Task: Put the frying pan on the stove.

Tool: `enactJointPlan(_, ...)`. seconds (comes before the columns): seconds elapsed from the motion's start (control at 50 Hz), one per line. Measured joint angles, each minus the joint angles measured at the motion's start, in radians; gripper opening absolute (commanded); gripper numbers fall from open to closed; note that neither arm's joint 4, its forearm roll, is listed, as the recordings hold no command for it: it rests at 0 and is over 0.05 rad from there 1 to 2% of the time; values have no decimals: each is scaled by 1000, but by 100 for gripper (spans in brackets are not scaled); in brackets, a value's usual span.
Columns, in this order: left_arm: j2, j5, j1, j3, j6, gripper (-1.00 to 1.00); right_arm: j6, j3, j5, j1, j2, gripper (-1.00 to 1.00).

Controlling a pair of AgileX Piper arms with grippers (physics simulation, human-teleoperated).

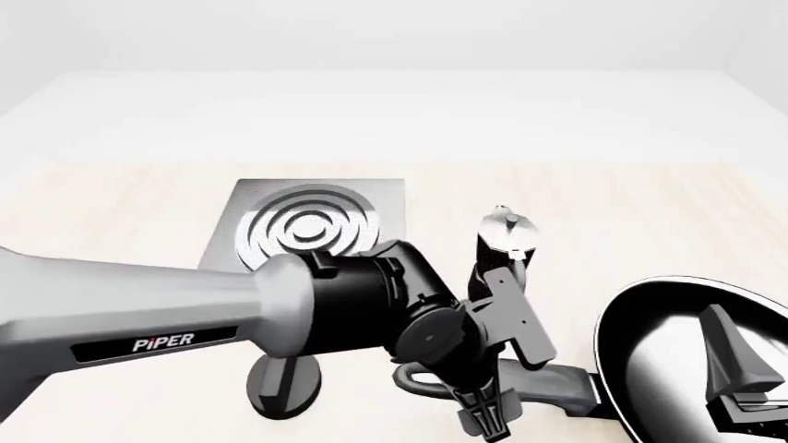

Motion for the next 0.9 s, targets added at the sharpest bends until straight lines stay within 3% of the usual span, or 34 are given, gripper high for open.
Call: enactJointPlan(0.9, 54, -65, 11, 18, -27, 100, 0, 0, 0, 0, 0, 100)
